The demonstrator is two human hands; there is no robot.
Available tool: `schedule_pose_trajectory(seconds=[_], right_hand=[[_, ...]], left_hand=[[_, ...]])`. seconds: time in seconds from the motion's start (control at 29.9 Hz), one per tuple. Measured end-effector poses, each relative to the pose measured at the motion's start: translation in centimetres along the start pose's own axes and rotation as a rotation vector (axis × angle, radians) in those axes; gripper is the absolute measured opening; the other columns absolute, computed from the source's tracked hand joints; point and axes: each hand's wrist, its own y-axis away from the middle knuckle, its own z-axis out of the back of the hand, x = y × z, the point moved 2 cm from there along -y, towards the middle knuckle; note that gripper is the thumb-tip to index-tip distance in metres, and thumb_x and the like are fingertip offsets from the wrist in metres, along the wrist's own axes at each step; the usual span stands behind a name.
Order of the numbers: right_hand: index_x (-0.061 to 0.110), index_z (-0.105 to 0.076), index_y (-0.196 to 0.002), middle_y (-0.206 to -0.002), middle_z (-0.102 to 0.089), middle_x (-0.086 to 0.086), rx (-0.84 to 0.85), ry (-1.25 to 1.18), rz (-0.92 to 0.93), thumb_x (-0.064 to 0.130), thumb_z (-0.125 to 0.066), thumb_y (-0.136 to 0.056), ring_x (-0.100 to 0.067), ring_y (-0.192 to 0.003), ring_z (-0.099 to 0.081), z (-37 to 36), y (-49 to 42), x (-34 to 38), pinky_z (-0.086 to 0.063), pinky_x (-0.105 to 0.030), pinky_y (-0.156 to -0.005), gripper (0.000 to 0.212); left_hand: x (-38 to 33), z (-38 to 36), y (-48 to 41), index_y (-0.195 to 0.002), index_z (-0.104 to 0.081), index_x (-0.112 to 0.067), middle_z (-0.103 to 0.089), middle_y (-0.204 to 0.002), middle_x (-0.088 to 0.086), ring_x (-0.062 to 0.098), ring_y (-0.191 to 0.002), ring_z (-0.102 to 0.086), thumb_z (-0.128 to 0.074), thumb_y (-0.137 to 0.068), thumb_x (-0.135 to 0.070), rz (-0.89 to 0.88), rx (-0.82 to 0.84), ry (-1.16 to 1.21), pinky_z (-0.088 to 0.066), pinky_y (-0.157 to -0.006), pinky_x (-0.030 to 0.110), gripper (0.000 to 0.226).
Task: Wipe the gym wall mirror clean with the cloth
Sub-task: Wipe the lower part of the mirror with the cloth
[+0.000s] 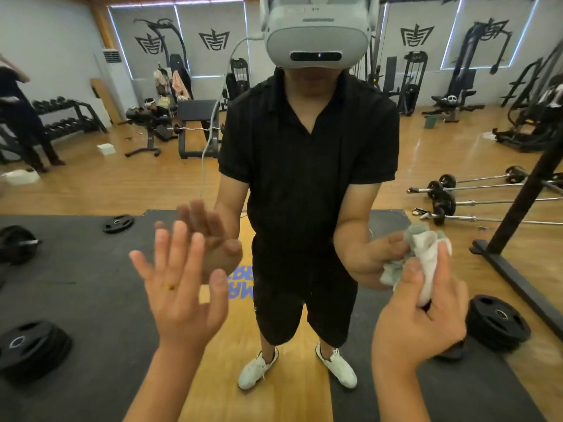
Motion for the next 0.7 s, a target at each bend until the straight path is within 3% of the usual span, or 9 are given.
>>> schedule_pose_trajectory(seconds=[0.2, 0.37, 0.47, 0.53, 0.64, 0.7], right_hand=[[0.012, -0.050, -0.142, -0.089, -0.052, 0.001, -0.087, -0.040, -0.066, 0.014, -0.062, -0.103, 0.010, -0.085, -0.054, -2.2, 1.8, 3.1, -0.040, -0.006, -0.077, 0.041], [0.005, -0.058, -0.135, -0.080, -0.053, -0.007, 0.078, -0.039, 0.055, 0.014, -0.065, -0.099, 0.000, -0.071, -0.049, -5.3, 6.3, 6.1, -0.042, -0.015, -0.062, 0.038], [0.003, -0.061, -0.133, -0.077, -0.056, -0.012, 0.124, 0.087, 0.241, 0.016, -0.064, -0.102, -0.006, -0.067, -0.044, -4.9, 5.2, 5.5, -0.040, -0.021, -0.055, 0.033], [0.002, -0.060, -0.133, -0.078, -0.057, -0.013, 0.103, 0.113, 0.291, 0.017, -0.063, -0.104, -0.005, -0.070, -0.044, -4.6, 3.1, 5.8, -0.038, -0.017, -0.057, 0.033], [0.011, -0.057, -0.137, -0.085, -0.060, -0.014, -0.005, 0.051, 0.223, 0.022, -0.062, -0.104, -0.002, -0.076, -0.047, -5.7, -0.1, 7.7, -0.038, -0.010, -0.068, 0.035], [0.017, -0.054, -0.139, -0.088, -0.058, -0.002, -0.052, -0.029, 0.143, 0.022, -0.064, -0.102, 0.004, -0.078, -0.051, -6.4, -1.5, 8.9, -0.038, -0.009, -0.074, 0.038]], left_hand=[[3.7, -1.3, 0.8, -0.164, -0.019, -0.016, -0.007, -0.172, 0.002, 0.022, -0.159, -0.004, -0.038, -0.106, -0.042, 0.017, 0.016, -0.112, 0.003, -0.126, 0.052, 0.066], [3.8, -1.4, 1.2, -0.164, -0.019, -0.018, -0.008, -0.172, 0.001, 0.022, -0.159, -0.006, -0.040, -0.105, -0.042, 0.006, 0.009, -0.097, 0.003, -0.126, 0.052, 0.067], [4.0, -1.4, 1.3, -0.164, -0.020, -0.018, -0.008, -0.173, 0.000, 0.021, -0.159, -0.005, -0.041, -0.104, -0.041, 0.008, -0.001, -0.089, 0.004, -0.126, 0.051, 0.068], [3.9, -1.4, 1.3, -0.164, -0.019, -0.018, -0.007, -0.173, 0.000, 0.021, -0.159, -0.004, -0.042, -0.104, -0.040, 0.008, 0.003, -0.083, 0.005, -0.126, 0.050, 0.069], [4.1, -1.3, 1.3, -0.164, -0.017, -0.018, -0.005, -0.173, 0.000, 0.020, -0.159, -0.002, -0.043, -0.104, -0.041, 0.008, 0.025, -0.085, 0.006, -0.126, 0.049, 0.070], [4.1, -1.2, 1.3, -0.164, -0.017, -0.018, -0.005, -0.173, 0.000, 0.021, -0.159, -0.002, -0.044, -0.103, -0.040, 0.001, 0.033, -0.070, 0.006, -0.126, 0.050, 0.070]])
